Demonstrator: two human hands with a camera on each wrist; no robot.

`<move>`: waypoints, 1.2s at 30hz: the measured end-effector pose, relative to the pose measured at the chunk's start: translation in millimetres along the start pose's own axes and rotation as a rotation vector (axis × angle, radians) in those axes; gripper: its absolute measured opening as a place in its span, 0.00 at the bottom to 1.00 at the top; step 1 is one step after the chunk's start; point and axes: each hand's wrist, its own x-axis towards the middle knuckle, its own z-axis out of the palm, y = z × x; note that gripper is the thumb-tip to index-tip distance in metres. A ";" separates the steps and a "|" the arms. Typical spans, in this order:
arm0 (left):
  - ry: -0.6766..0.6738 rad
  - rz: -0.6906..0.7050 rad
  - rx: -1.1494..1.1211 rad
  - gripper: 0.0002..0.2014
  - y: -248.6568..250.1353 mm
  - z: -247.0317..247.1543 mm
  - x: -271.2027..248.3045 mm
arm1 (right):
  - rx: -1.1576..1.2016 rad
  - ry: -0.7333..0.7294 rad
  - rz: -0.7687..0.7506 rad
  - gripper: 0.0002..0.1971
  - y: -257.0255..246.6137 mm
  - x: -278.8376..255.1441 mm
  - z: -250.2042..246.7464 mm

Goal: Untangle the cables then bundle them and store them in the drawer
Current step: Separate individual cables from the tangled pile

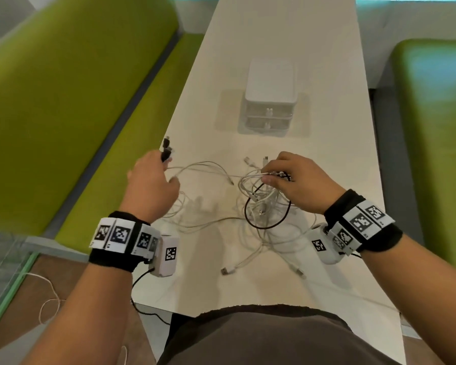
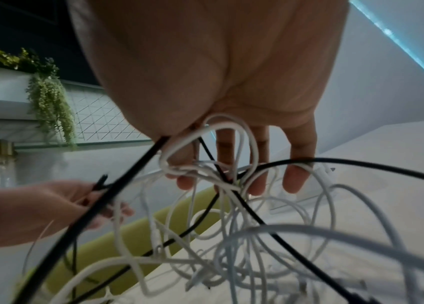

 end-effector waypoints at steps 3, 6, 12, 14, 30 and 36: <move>0.197 0.258 -0.133 0.16 19.2 9.2 -9.5 | -0.060 0.002 0.008 0.09 -3.8 3.6 5.2; 0.174 0.465 -0.128 0.15 37.3 22.5 -18.5 | -0.101 -0.010 -0.060 0.08 -7.2 4.2 8.0; -0.287 0.411 -0.087 0.11 46.4 40.8 -21.0 | -0.021 -0.001 -0.199 0.09 -7.8 1.0 2.5; -0.299 0.409 -0.083 0.16 46.9 37.4 -18.3 | -0.057 0.074 -0.202 0.20 -2.6 -2.9 2.0; 0.008 0.264 -0.298 0.05 43.3 10.5 1.9 | -0.017 0.038 0.039 0.17 9.4 -12.5 -20.7; -0.168 0.295 -0.378 0.07 52.4 9.3 -7.6 | -0.125 0.200 0.032 0.23 -0.4 -4.1 -6.6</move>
